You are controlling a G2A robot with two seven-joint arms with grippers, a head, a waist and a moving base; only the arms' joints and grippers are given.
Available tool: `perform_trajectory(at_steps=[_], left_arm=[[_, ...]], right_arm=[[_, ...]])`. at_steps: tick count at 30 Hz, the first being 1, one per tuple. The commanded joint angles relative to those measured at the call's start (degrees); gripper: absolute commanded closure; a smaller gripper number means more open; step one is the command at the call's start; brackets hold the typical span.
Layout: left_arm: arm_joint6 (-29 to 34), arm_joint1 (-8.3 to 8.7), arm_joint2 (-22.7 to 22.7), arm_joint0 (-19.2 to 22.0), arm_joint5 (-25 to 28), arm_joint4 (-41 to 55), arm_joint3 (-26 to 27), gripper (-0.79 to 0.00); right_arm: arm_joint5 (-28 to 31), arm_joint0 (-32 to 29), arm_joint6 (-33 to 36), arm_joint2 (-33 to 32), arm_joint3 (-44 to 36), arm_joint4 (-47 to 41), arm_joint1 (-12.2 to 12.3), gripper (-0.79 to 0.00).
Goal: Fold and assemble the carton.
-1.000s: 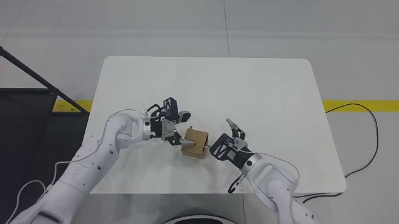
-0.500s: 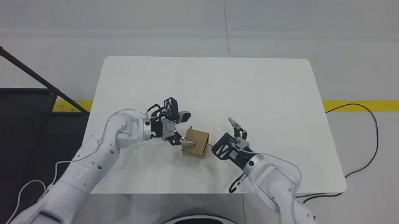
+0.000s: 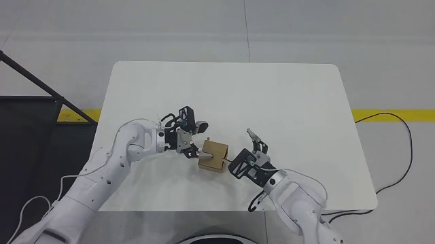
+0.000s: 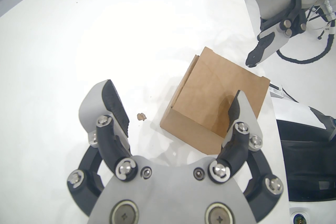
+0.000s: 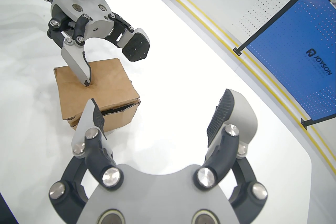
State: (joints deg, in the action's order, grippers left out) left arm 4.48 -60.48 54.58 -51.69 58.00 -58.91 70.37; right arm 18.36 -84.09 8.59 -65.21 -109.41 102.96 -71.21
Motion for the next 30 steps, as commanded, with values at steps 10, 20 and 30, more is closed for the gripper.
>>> perform_trajectory(at_steps=[10, 20, 30], left_arm=[[0.2, -0.01, -0.1, 0.1, 0.0, 0.1, -0.1, -0.785], [0.4, -0.04, 0.0, 0.0, 0.0, 0.1, 0.0, -0.785], [0.5, -0.11, -0.1, 0.0, 0.0, 0.3, -0.1, -0.785]], right_arm=[[0.4, 1.1, -1.2, 0.9, 1.7, 0.7, 0.0, -0.785], [0.8, 1.8, -1.4, 1.0, 3.0, 0.3, 0.0, -0.785], [1.2, 2.0, -1.9, 1.3, 3.1, 1.3, 0.1, -0.785]])
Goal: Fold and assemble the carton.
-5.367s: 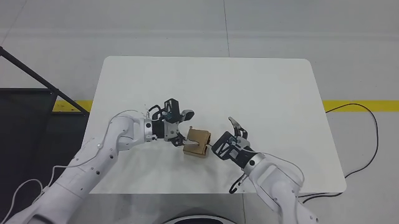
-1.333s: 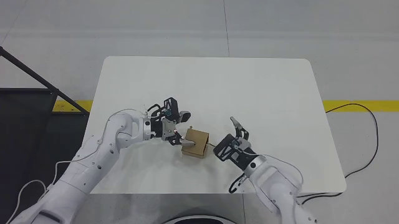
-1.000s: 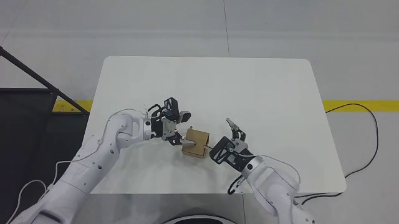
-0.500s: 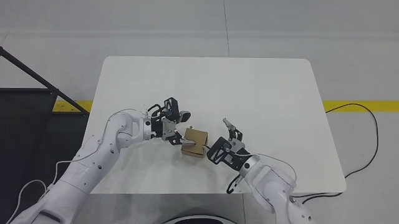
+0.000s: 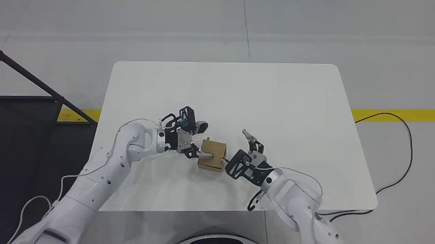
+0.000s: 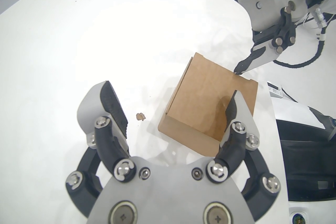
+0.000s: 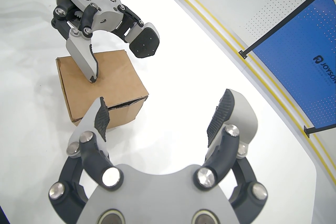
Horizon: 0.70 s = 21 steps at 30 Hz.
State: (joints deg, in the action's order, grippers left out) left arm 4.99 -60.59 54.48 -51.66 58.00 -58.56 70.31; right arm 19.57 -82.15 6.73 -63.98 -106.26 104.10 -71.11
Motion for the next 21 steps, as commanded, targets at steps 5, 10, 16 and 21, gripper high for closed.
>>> perform_trajectory(at_steps=[5, 10, 16, 21], left_arm=[[-0.2, -0.02, 0.0, 0.0, 0.0, 0.0, -0.1, -0.785], [-0.6, 0.04, 0.1, -0.1, 0.0, -0.4, 0.0, -0.785], [-0.9, 0.11, 0.2, -0.2, 0.0, -0.6, 0.1, -0.785], [-1.0, 0.14, 0.2, -0.2, 0.0, -0.7, 0.0, -0.785]], right_arm=[[-1.8, -0.7, -1.9, -0.3, -0.3, 0.2, 0.0, -0.785], [-2.6, -1.8, -3.9, -1.1, -0.6, -0.2, 0.2, -0.785], [-1.5, -1.4, -2.8, -0.8, -0.3, -0.2, 0.3, -0.785], [-0.3, -0.5, -1.6, -0.2, 0.2, 0.3, 0.2, -0.785]])
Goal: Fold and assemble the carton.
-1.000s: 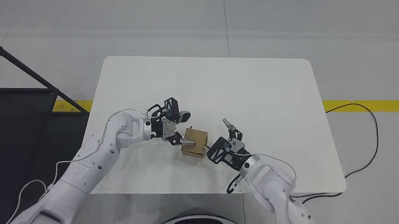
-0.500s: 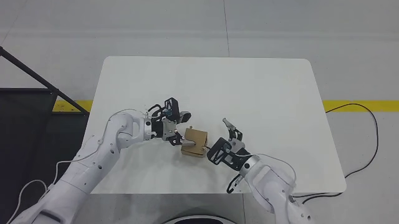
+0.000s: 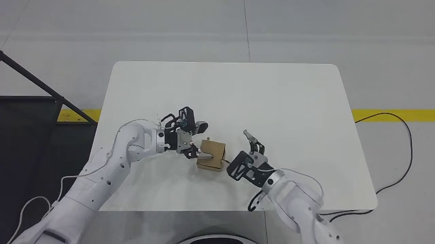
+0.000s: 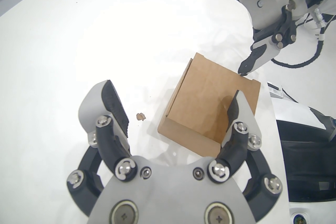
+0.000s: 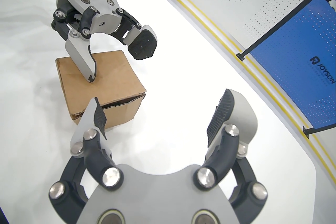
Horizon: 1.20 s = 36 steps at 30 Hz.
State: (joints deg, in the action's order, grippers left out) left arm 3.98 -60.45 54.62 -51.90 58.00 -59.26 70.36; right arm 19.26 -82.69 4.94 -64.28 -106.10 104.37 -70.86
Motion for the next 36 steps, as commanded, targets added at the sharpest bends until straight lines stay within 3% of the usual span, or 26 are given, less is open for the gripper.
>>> perform_trajectory(at_steps=[1, 23, 36], left_arm=[[0.0, 0.00, 0.0, 0.0, 0.0, 0.0, -0.1, -0.785], [-2.5, 0.60, 1.1, -1.1, 0.0, -1.4, 1.4, -0.785], [-1.8, 0.61, 0.7, -0.7, 0.0, -1.1, 0.8, -0.785]], right_arm=[[0.1, 0.2, 0.4, 0.2, 0.1, 0.1, 0.0, -0.785], [-3.9, -2.0, -3.7, -1.6, 0.0, -3.2, 0.1, -0.785], [-1.1, 0.1, -0.8, -0.5, 1.3, -3.1, 0.1, -0.785]])
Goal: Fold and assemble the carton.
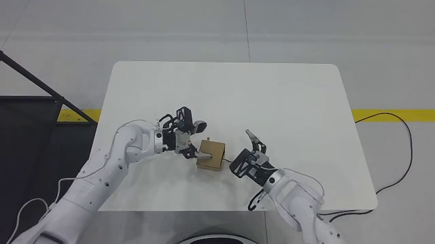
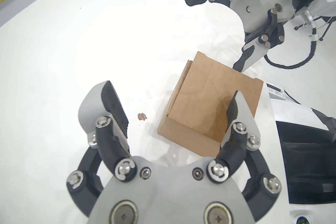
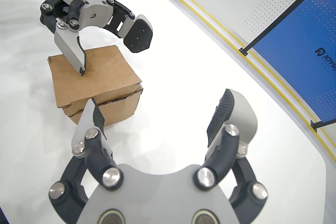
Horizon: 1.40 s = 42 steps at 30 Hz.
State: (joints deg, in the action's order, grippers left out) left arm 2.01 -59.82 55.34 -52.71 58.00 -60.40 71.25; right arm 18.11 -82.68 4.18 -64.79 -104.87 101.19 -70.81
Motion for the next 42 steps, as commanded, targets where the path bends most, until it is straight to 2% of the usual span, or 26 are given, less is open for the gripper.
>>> perform_trajectory(at_steps=[1, 6, 14, 18, 28, 42], left_arm=[[0.2, -0.04, -0.2, 0.1, 0.0, 0.2, -0.2, -0.785], [1.0, -0.19, -0.7, 0.5, 0.0, 0.7, -0.7, -0.785], [1.6, -0.34, -1.0, 1.0, 0.0, 1.3, -1.1, -0.785], [1.8, -0.37, -1.1, 1.0, 0.0, 1.3, -1.1, -0.785], [1.7, -0.39, -1.3, 1.1, 0.0, 1.5, -1.3, -0.785], [1.1, -0.37, -1.4, 1.2, 0.0, 1.2, -1.5, -0.785]], right_arm=[[0.2, 0.1, 0.0, 0.1, 0.1, 0.3, 0.0, -0.785], [0.0, 0.1, 0.0, 0.1, 0.0, 0.4, 0.0, -0.785], [-2.3, -2.2, -3.8, -1.1, -1.9, 1.2, 0.3, -0.785], [-0.7, -1.7, -3.3, -0.2, -2.3, 3.9, 0.5, -0.785], [-3.2, -1.1, -4.7, 1.4, -1.2, 5.4, 0.2, -0.785], [-1.1, 0.3, -2.3, 2.1, 0.2, 5.1, 0.1, -0.785]])
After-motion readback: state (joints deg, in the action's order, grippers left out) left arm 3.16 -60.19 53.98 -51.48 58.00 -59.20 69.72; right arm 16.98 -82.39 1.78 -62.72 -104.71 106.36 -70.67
